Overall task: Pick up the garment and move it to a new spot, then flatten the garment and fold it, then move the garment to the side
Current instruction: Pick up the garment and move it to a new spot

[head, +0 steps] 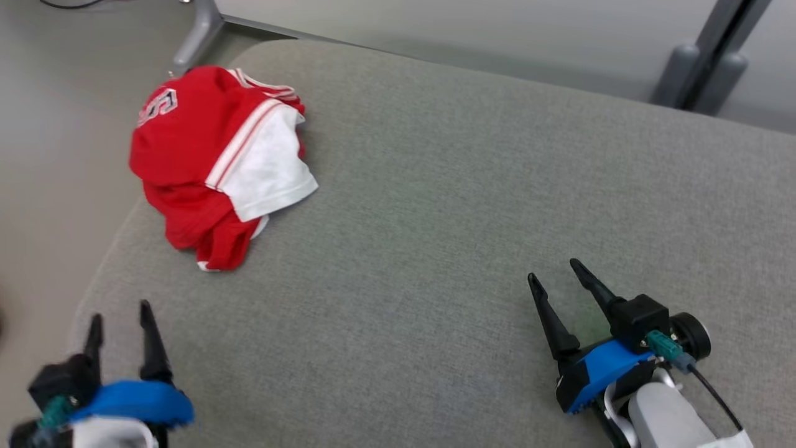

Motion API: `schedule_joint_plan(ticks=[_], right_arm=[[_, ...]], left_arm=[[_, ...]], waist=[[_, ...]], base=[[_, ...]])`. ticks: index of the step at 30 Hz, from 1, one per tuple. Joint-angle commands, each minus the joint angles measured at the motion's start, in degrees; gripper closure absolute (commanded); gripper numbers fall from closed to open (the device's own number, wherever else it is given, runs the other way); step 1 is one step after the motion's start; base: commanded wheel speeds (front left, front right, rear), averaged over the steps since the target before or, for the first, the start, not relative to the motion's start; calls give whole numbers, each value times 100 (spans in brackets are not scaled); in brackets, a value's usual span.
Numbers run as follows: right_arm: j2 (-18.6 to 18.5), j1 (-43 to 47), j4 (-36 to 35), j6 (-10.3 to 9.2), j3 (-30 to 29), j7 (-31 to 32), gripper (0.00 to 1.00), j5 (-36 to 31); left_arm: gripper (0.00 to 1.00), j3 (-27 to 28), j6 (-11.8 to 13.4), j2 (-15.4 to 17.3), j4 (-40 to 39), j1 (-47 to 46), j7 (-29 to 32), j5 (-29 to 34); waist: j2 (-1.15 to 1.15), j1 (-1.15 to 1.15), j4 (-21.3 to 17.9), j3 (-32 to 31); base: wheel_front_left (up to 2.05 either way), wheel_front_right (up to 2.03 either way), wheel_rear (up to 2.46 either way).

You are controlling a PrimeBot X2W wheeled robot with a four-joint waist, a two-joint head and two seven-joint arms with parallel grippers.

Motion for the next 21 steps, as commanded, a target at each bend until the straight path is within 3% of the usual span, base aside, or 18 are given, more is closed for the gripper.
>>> schedule_joint_plan(ticks=[1,7,10,21], right_arm=[[-78,-111,-61,0,24,-20,0,4],[-260,-289,-280,0,137,-19,0,-12],[-315,-393,-427,0,76,-19,0,-6],[-502,-523,-572,-5,34,2,0,-58]], left_arm=[[0,108,-51,116,25,-267,-18,35],[0,222,-186,378,157,-1132,-17,202],[0,177,-259,662,368,-1658,-17,254],[0,-656,-335,1193,1774,-3357,18,177]], waist=[[0,0,-63,94],[0,0,-325,547],[0,0,-444,784],[0,0,-786,1428]], base=[[0,0,0],[0,0,0],[0,0,0],[0,0,0]])
